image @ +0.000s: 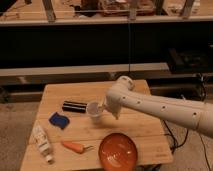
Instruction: Pick up the ceramic cup
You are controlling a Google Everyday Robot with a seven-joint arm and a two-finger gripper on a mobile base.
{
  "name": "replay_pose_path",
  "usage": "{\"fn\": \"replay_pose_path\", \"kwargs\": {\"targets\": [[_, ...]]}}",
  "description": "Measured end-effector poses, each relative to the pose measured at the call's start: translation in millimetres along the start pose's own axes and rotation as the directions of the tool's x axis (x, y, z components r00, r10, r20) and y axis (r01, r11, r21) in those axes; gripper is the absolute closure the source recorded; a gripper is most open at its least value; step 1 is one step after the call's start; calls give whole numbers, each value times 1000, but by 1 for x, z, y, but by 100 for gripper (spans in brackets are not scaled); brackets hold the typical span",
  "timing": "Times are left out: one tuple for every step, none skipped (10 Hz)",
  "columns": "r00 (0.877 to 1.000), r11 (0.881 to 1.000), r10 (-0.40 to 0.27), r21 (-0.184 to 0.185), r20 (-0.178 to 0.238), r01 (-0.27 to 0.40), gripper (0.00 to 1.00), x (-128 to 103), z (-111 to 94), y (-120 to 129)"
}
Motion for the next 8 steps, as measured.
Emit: {"fn": "replay_pose_path", "kwargs": {"targets": [[1000, 1000, -4, 1, 0, 4, 49, 0, 2, -1], [1000, 1000, -4, 2, 2, 4, 55, -1, 3, -2], [1000, 1000, -4, 4, 2, 4, 63, 0, 3, -2], [1000, 1000, -5, 4, 2, 5, 75, 1, 3, -1], [1000, 1000, -10, 6, 0, 10, 85, 3, 0, -3], [1000, 1000, -14, 8, 2, 14, 91, 5, -5, -5], [1000, 1000, -18, 9, -1, 18, 93, 7, -8, -7], [1000, 1000, -22, 11, -1, 22, 93, 9, -12, -7]]}}
